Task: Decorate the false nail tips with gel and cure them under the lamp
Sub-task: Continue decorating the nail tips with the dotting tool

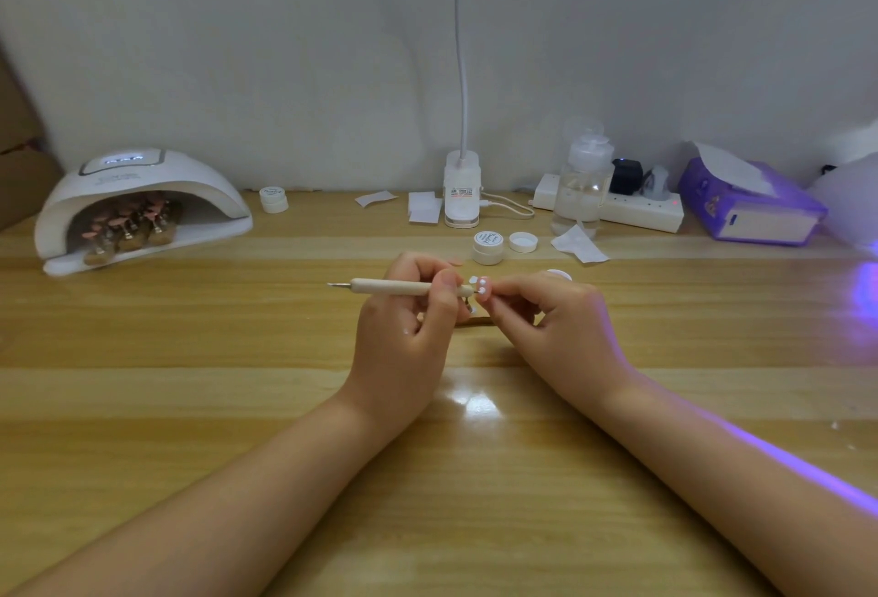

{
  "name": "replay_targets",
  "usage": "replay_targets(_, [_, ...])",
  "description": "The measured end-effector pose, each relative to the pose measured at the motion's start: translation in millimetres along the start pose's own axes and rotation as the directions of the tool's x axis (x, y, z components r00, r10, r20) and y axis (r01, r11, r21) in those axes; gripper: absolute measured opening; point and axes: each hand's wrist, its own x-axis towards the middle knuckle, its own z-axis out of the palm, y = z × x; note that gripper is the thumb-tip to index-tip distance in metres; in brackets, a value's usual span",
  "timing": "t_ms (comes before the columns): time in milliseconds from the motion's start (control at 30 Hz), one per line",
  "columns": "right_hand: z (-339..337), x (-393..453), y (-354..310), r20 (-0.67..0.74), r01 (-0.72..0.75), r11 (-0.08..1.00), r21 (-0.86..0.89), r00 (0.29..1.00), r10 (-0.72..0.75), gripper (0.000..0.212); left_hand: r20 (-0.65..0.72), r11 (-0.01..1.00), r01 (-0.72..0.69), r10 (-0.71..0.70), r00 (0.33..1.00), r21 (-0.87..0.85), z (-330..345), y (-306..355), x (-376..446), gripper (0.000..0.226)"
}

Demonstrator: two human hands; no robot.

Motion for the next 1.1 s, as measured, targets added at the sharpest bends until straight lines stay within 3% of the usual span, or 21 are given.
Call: replay_targets(1100, [-0.9, 0.0, -1.0, 0.013, 0.001, 1.0, -0.014, 1.0, -0.001, 0.011, -0.01, 1.0, -0.001, 0.0, 1.0, -0.004, -0.5, 1.0, 0.8, 0.014])
